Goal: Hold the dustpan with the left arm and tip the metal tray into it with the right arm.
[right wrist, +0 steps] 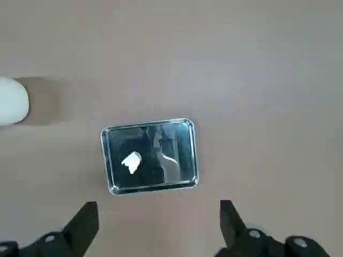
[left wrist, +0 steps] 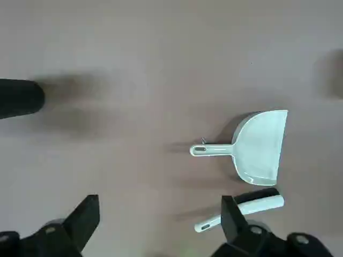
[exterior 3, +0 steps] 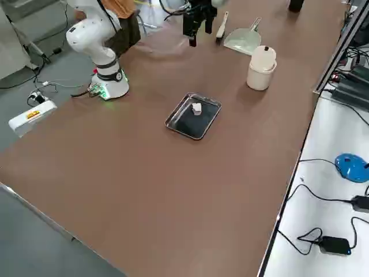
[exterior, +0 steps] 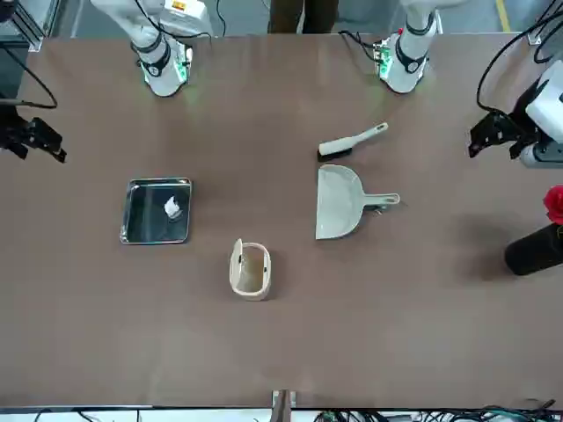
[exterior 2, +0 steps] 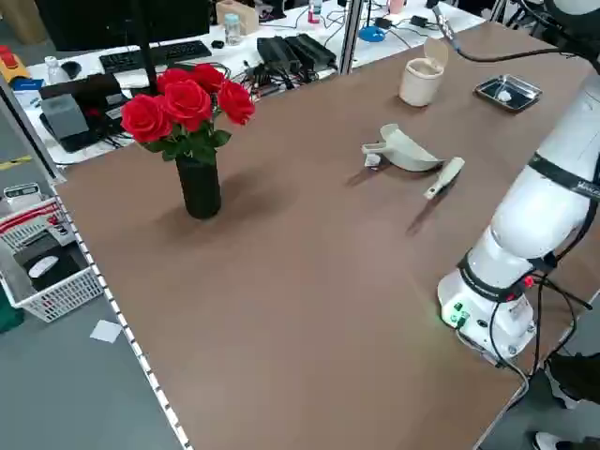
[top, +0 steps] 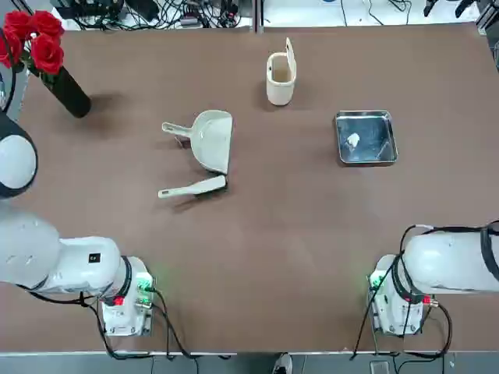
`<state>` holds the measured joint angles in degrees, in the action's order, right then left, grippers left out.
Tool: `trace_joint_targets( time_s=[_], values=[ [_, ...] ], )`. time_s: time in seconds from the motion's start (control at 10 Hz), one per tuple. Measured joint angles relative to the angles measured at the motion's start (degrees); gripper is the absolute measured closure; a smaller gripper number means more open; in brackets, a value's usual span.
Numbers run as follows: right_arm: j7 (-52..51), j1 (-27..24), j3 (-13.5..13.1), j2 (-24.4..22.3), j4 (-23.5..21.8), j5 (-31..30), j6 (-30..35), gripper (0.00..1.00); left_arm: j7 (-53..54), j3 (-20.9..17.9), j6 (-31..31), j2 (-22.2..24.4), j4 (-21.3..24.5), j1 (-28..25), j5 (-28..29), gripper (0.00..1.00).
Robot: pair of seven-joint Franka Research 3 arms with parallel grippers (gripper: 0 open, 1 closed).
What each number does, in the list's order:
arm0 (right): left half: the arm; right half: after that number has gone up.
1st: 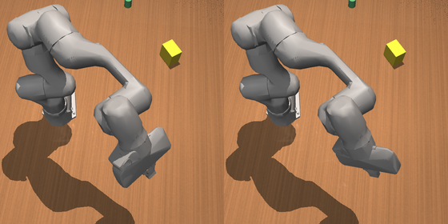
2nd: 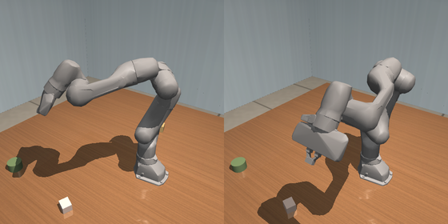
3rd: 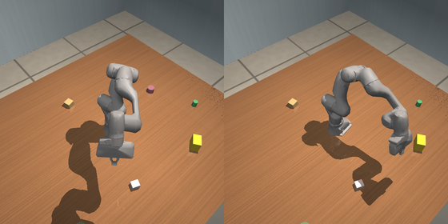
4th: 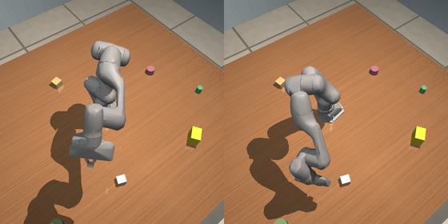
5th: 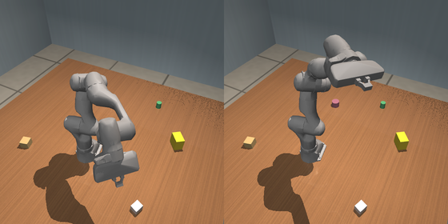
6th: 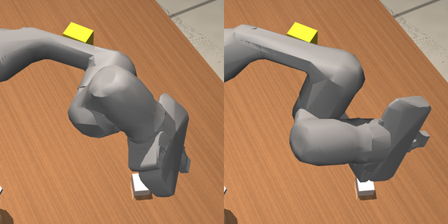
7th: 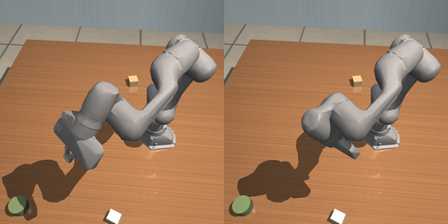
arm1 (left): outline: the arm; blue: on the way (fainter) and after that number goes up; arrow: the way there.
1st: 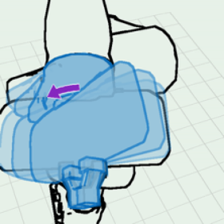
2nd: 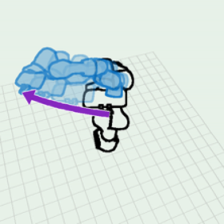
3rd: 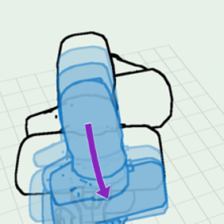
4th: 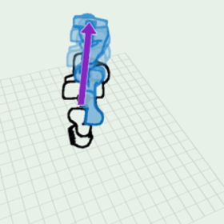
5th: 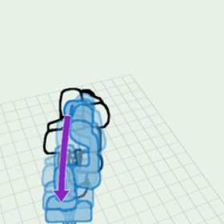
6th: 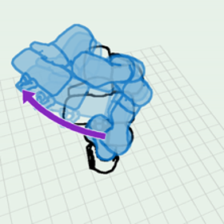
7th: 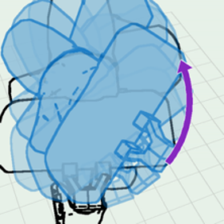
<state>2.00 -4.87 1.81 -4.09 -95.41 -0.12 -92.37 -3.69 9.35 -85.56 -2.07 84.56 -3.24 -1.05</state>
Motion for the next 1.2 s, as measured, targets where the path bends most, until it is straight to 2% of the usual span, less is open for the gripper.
trace_joint_targets(
  time_s=[0.4,0.7,1.0,1.2],
  values=[
    [0.1,-0.1,0.0,0.0,-1.0,0.0,-0.2,0.00,0.0,-0.1,0.0,0.0,0.0,-0.2,0.0,0.00],
    [0.1,-2.2,-0.2,0.4,-9.8,0.1,-6.4,0.00,-5.3,0.1,0.2,-1.5,0.1,0.0,0.0,0.00],
    [-0.9,-2.4,-0.4,1.0,-19.8,0.3,-18.1,0.00,-20.7,0.9,0.2,-3.0,1.1,0.7,1.3,0.03],
    [-6.4,-2.7,-2.4,2.6,-25.3,3.7,-25.0,0.00,-29.6,1.3,0.2,-3.2,3.5,2.1,2.2,0.00]
  ],
)
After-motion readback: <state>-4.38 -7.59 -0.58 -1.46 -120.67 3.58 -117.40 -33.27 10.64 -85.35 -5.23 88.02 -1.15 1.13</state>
